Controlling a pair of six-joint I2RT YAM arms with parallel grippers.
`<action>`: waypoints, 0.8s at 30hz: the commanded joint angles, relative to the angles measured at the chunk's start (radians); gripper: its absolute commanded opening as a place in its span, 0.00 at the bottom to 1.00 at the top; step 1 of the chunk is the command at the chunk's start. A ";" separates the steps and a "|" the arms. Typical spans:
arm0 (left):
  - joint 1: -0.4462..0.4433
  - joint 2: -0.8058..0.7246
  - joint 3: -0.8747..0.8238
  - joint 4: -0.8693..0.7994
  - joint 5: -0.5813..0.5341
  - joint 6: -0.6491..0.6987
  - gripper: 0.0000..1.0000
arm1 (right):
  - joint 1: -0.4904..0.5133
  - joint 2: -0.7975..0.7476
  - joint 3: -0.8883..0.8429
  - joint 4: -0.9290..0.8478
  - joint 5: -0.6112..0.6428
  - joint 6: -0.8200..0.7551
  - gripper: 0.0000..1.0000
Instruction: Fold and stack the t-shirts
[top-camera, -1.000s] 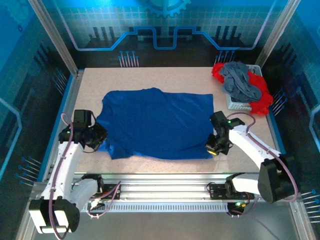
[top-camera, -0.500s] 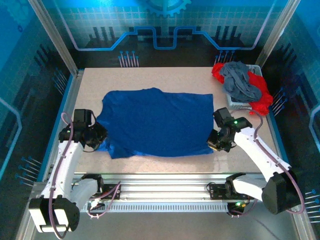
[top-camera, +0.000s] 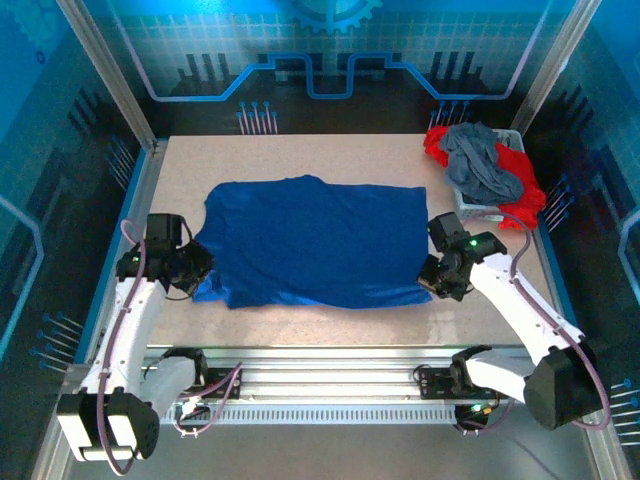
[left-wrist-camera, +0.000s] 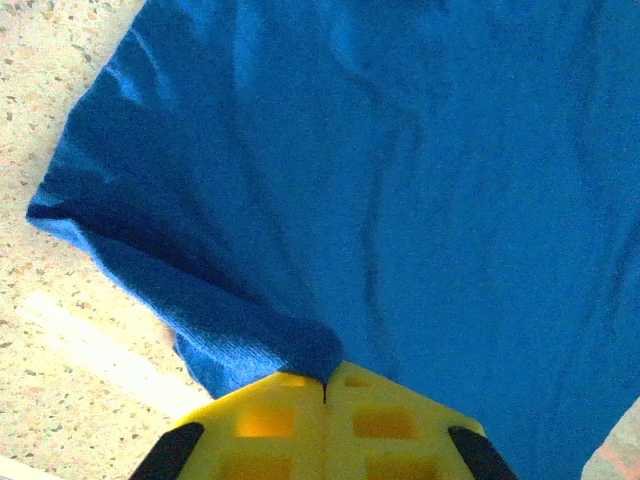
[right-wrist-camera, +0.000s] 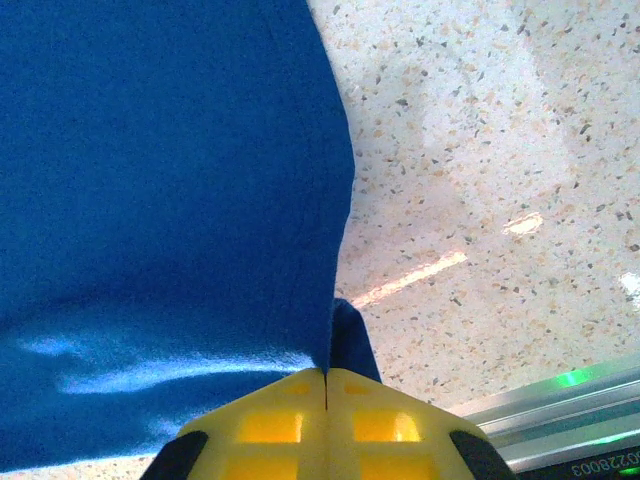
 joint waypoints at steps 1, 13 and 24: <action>-0.007 0.004 0.021 0.010 -0.018 0.016 0.00 | -0.006 0.024 -0.009 -0.019 -0.040 0.006 0.00; -0.024 -0.014 -0.033 0.018 0.036 -0.015 0.00 | -0.001 0.202 -0.090 -0.024 -0.091 0.008 0.19; -0.032 -0.050 -0.045 0.009 0.044 -0.021 0.00 | 0.085 0.051 -0.214 -0.080 -0.188 0.203 0.52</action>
